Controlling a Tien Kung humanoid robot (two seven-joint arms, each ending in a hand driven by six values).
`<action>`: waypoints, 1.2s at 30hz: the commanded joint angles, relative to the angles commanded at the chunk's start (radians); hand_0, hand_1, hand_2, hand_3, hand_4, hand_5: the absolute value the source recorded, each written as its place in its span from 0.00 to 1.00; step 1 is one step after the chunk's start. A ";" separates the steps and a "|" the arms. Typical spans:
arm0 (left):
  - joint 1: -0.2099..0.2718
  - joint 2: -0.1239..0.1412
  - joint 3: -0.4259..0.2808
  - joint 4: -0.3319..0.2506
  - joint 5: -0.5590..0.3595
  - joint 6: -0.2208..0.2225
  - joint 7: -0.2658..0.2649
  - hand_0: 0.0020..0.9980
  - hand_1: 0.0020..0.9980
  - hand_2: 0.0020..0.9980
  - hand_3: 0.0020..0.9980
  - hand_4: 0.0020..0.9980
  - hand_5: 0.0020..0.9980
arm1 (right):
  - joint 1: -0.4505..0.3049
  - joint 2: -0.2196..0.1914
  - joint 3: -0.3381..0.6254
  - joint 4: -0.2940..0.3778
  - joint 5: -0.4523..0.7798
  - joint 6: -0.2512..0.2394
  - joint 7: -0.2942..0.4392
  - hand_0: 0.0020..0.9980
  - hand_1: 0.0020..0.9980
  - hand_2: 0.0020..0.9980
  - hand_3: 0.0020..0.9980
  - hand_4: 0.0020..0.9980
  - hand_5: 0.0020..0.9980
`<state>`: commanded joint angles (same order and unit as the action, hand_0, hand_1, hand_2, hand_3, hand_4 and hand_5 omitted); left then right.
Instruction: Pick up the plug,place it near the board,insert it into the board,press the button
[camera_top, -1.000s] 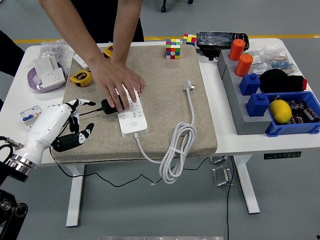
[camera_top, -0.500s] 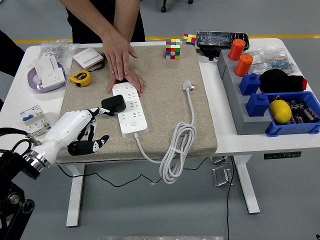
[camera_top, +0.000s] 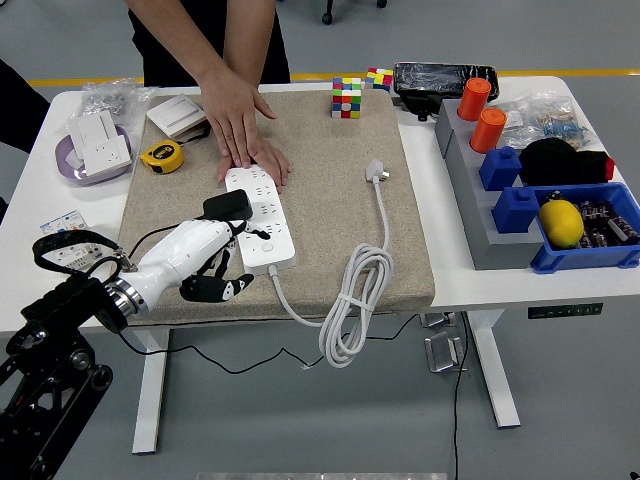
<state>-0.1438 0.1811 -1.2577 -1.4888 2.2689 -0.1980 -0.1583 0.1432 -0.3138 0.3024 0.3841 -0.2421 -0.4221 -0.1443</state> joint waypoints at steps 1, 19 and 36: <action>-0.016 0.000 0.005 0.025 0.000 0.003 -0.001 0.19 0.02 0.13 0.77 0.67 0.00 | 0.001 0.000 0.000 0.000 0.000 0.000 0.000 0.85 0.78 0.77 0.79 1.00 0.95; -0.141 0.007 0.072 0.218 0.000 -0.043 -0.001 0.19 0.00 0.11 0.86 0.41 0.00 | 0.003 0.000 -0.001 0.001 0.001 -0.001 0.000 0.85 0.78 0.77 0.79 1.00 0.96; -0.178 0.018 0.102 0.226 0.000 -0.107 0.038 0.11 0.00 0.12 0.85 0.45 0.00 | 0.005 -0.002 -0.001 0.000 0.004 -0.002 0.000 0.85 0.78 0.77 0.79 1.00 0.96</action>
<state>-0.3215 0.1990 -1.1562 -1.2624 2.2689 -0.3053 -0.1206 0.1477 -0.3156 0.3016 0.3841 -0.2383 -0.4243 -0.1445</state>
